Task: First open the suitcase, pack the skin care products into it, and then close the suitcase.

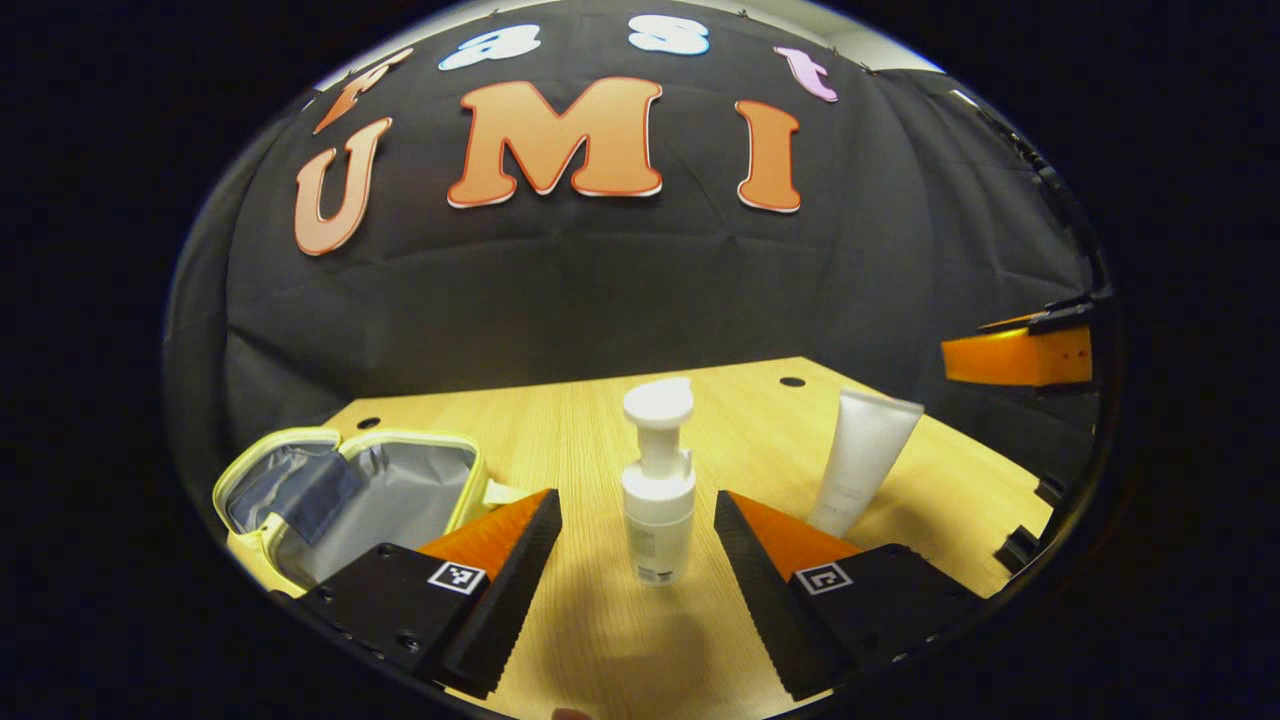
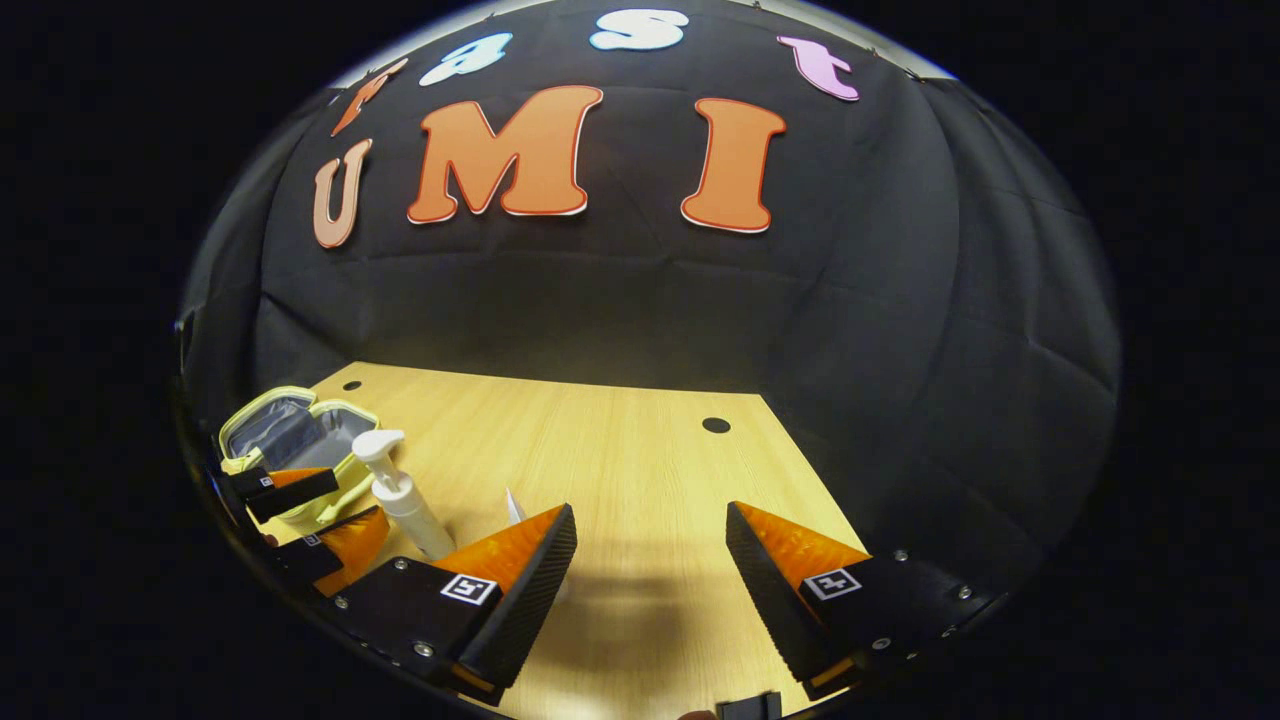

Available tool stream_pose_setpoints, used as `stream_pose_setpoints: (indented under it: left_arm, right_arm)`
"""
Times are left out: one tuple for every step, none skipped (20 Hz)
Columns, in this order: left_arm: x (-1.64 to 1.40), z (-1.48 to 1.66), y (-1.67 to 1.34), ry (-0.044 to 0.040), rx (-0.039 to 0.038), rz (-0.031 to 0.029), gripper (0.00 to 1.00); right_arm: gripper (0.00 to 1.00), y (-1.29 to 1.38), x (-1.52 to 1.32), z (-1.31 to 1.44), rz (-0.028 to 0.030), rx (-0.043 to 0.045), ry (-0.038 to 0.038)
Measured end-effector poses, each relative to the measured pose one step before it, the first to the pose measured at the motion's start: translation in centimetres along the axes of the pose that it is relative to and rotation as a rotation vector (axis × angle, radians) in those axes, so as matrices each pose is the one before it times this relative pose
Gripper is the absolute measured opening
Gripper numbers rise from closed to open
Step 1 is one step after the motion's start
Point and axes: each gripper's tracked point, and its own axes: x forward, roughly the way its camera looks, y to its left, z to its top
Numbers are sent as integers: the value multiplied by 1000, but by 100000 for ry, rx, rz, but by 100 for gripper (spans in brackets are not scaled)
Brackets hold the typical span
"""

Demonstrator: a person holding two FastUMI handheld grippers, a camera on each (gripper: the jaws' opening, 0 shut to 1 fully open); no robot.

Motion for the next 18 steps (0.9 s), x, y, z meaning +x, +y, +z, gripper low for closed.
stream_pose_setpoints:
  left_arm:
    - [850,-674,-202,1834,1451,2,97]
    - [780,-403,-298,1797,543,-456,97]
    - [680,-768,-175,1454,-1070,-449,96]
    - [649,-517,-306,1549,-2112,-1012,96]
    - [659,-349,-291,1255,-2708,-1066,97]
    - [610,-45,0,416,-1886,-155,97]
    - [490,-176,165,947,-728,1069,97]
    - [535,-194,-149,899,-114,-722,97]
    - [476,-288,254,409,-392,1939,98]
    - [216,-53,86,852,358,83,97]
    - [482,42,-169,-312,235,198,85]
    - [-155,323,-274,-1073,1319,-657,73]
    - [641,-27,113,157,769,-216,61]
    - [75,98,13,320,-468,615,59]
    - [158,63,-32,1040,314,173,60]
    - [-32,144,42,691,595,15,59]
    - [21,95,-141,792,153,-516,59]
    - [-253,195,-171,538,-723,-1089,59]
  right_arm:
    - [96,-206,204,-315,-245,415,951]
    - [96,-218,83,-338,-290,410,1063]
    - [96,-215,151,-350,-186,181,915]
    - [96,-249,159,-331,-222,168,761]
    - [96,-177,99,-247,-348,30,590]
    - [96,-267,66,-233,-343,219,458]
    - [96,-109,124,-169,-111,321,362]
    - [96,-113,47,-151,-45,314,370]
    - [96,-32,116,-100,16,177,337]
    - [96,-171,84,-214,13,-64,410]
    - [96,-9,53,-110,26,-193,212]
    - [96,27,73,-15,268,-96,69]
    - [96,119,47,-101,607,17,25]
    - [96,362,15,-13,918,31,-39]
    - [96,375,3,-94,1181,39,-71]
    - [96,372,-152,-129,1832,159,-102]
    - [96,702,-262,68,2539,426,-450]
    - [96,849,-240,82,3265,143,-661]
